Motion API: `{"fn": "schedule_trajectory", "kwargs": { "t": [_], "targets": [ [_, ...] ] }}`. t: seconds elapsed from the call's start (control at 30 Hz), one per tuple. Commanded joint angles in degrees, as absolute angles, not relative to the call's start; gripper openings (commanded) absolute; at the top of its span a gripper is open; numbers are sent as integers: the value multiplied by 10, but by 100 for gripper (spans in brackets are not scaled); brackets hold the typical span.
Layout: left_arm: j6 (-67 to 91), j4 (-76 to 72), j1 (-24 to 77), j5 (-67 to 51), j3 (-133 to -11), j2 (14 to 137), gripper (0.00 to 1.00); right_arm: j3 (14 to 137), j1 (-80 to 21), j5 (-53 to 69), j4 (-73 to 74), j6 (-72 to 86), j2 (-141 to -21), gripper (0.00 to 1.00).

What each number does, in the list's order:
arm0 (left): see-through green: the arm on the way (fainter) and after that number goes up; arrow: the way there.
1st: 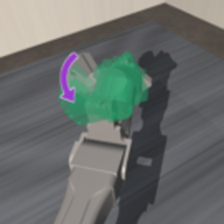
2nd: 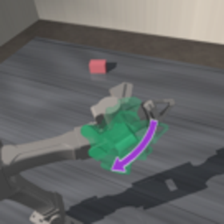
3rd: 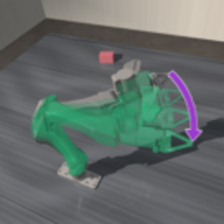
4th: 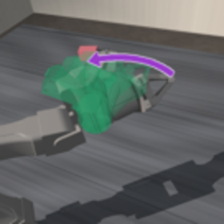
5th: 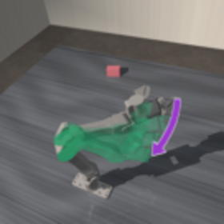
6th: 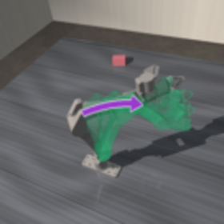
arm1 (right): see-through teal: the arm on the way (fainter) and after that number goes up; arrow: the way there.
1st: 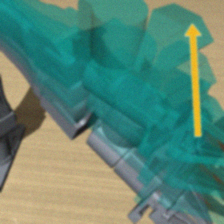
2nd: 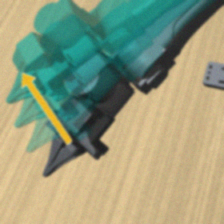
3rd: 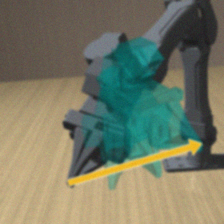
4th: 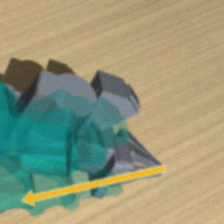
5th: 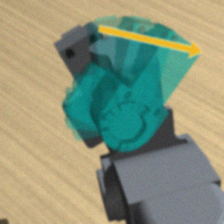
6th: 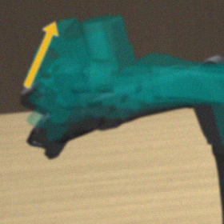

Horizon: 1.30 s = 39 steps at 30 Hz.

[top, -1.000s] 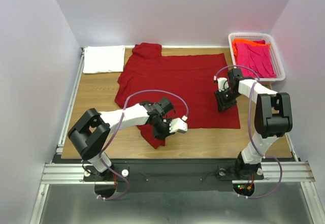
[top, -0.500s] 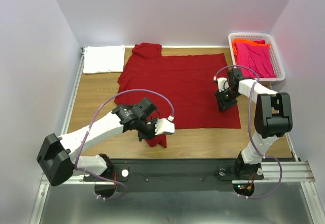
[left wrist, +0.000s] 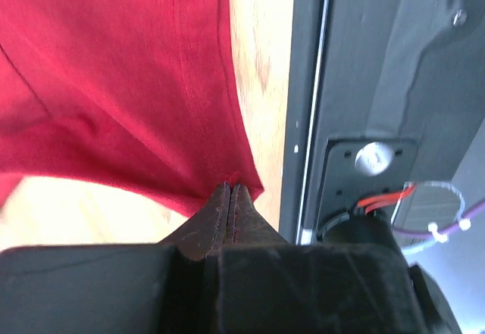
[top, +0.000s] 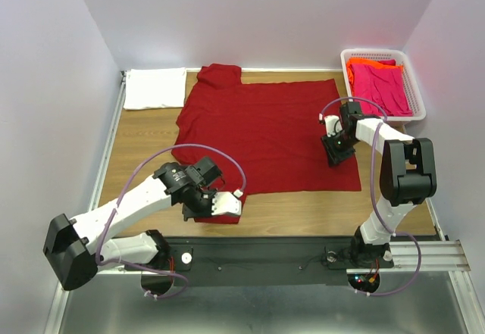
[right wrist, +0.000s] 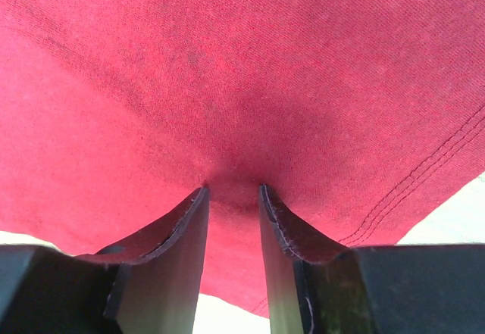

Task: Fold and stack the t-shirts
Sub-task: Flatten the tshirt out

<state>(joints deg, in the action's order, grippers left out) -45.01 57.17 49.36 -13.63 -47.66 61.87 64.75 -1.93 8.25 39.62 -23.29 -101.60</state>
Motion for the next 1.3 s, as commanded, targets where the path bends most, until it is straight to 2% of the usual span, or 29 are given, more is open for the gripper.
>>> {"fn": "schedule_trajectory", "kwargs": {
  "t": [0.0, 0.03, 0.07, 0.1, 0.2, 0.27, 0.33, 0.43, 0.47, 0.57, 0.6, 0.67, 0.8, 0.9, 1.1, 1.27],
  "targets": [
    [-454, 641, 490, -103, -512, 613, 1, 627, -11, 40, 384, -251, -1020, 40],
    [-449, 642, 490, -92, -527, 612, 14, 627, -11, 40, 384, -253, -1020, 43],
    [-447, 643, 490, -87, -533, 611, 19, 628, -11, 40, 384, -253, -1018, 46],
    [-446, 643, 490, -79, -536, 608, 38, 628, -10, 40, 385, -254, -1017, 48],
    [-445, 643, 490, -72, -566, 606, 49, 635, -11, 49, 395, -251, -1004, 54],
    [-453, 642, 490, -90, -588, 610, 52, 646, -11, 58, 399, -246, -988, 58],
    [-459, 636, 484, -105, -620, 620, 62, 656, -11, 73, 410, -242, -977, 59],
    [-461, 582, 455, -100, -640, 643, 62, 681, -11, 108, 441, -239, -956, 59],
    [-467, 565, 416, -106, -642, 650, 62, 686, -10, 131, 448, -237, -951, 57],
    [-475, 488, 324, -116, -655, 697, 53, 707, -15, 192, 489, -229, -934, 48],
    [-465, 449, 301, -116, -667, 733, 46, 708, -19, 210, 505, -226, -927, 46],
    [-464, 427, 246, -141, -685, 774, 45, 704, -38, 246, 514, -216, -918, 41],
    [-428, 398, 131, -191, -754, 911, 48, 693, -154, 300, 499, -200, -896, 40],
    [-406, 396, 93, -217, -804, 981, 47, 688, -258, 290, 457, -184, -892, 40],
    [-386, 388, 79, -223, -835, 1061, 45, 718, -424, 244, 413, -167, -957, 40],
    [-377, 375, 78, -235, -820, 1071, 44, 753, -529, 222, 384, -154, -1004, 40]
  ]
}}
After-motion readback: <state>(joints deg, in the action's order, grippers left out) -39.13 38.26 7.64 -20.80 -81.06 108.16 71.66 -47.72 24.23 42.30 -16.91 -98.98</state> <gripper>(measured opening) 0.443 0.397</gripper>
